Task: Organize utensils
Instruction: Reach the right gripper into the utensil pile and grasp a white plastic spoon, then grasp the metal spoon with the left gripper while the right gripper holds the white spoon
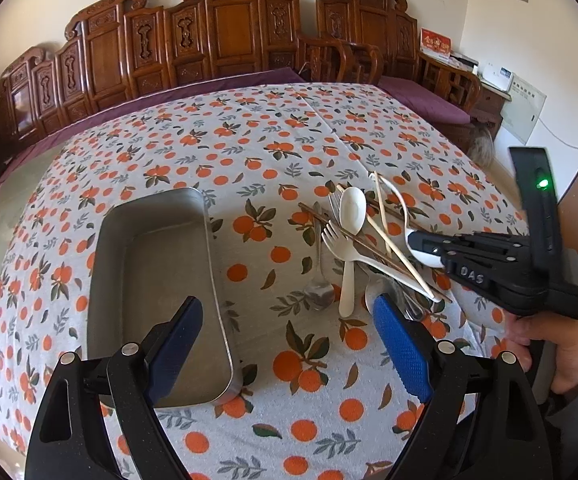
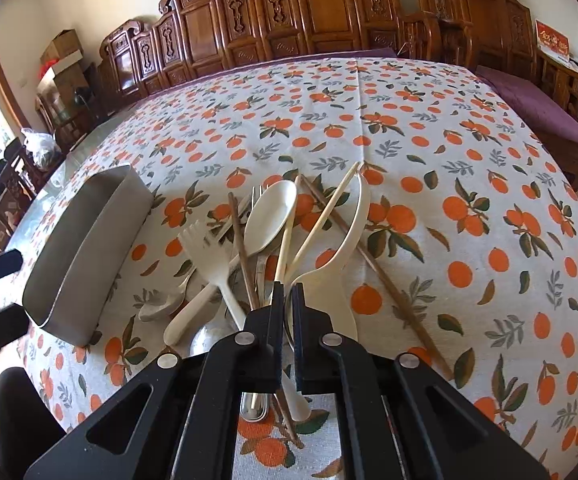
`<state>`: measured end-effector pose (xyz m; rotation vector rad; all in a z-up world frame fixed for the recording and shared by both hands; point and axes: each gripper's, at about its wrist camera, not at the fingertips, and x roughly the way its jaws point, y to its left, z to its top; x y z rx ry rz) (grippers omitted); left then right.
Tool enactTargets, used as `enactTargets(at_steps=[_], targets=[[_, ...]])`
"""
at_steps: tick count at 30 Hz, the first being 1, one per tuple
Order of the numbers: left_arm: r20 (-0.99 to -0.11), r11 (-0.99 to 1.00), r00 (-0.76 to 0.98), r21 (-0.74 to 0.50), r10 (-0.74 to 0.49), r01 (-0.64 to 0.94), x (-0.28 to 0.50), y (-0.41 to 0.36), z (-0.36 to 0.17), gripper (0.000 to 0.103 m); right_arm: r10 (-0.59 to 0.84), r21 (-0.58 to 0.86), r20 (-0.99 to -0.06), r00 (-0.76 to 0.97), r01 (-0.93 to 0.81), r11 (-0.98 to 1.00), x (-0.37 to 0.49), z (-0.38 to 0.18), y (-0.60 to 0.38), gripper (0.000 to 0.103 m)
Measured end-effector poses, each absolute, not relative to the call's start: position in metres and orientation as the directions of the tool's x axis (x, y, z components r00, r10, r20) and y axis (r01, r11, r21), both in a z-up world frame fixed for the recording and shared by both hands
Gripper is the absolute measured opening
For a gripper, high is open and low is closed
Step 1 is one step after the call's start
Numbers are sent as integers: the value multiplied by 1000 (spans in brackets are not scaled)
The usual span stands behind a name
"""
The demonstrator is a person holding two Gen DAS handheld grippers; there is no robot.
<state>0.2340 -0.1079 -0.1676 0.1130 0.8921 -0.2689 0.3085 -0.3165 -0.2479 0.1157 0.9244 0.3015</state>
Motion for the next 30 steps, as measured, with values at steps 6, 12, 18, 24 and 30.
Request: enactTargets(at_steps=[6, 12, 18, 24, 30], targets=[[-788, 962, 591, -5, -172, 273, 240, -112, -174, 83, 313, 221, -763, 566, -227, 949, 313, -249, -310, 9], [-792, 963, 589, -1, -165, 269, 241, -113, -177, 84, 281, 178, -793, 540, -235, 956, 318, -259, -300, 15], [-788, 964, 594, 1, -162, 265, 243, -114, -175, 84, 247, 129, -817, 520, -254, 959, 316, -266, -293, 16], [-790, 965, 594, 9, -154, 263, 248, -116, -174, 83, 275, 158, -794, 543, -253, 954, 315, -257, -300, 5], [-797, 964, 586, 23, -143, 266, 257, -123, -178, 83, 307, 205, -764, 568, -238, 949, 314, -245, -313, 5]])
